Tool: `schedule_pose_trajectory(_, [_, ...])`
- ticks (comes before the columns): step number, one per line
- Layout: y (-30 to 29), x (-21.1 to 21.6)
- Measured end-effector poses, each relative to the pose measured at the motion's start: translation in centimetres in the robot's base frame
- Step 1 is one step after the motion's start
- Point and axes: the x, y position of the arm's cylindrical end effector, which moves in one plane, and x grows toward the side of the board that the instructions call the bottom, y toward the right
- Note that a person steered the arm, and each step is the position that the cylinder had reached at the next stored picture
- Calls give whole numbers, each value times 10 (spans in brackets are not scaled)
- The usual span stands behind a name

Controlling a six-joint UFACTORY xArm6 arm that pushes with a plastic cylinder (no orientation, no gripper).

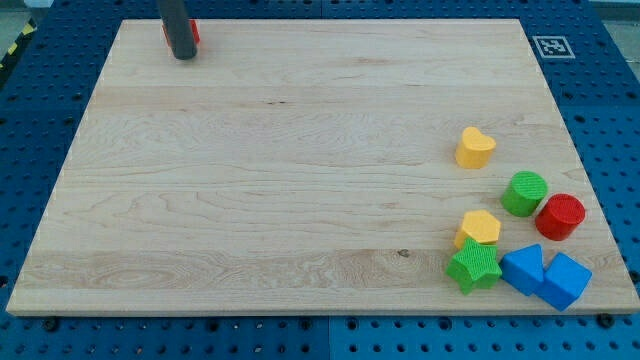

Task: Push the hear towards the right center of the board

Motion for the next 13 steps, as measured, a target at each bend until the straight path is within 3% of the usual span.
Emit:
schedule_pose_trajectory(1, [32,33])
schedule_pose_trajectory(2, [123,33])
schedule_pose_trajectory(4, [372,41])
schedule_pose_trajectory(5, [469,76])
schedule_pose_trajectory(6, [491,149])
schedule_pose_trajectory(7, [467,188])
schedule_pose_trajectory(9, [300,210])
schedule_pose_trajectory(10, [236,166])
schedule_pose_trajectory(11, [258,184])
schedule_pose_trajectory(12, [316,202])
schedule_pose_trajectory(13, [367,172])
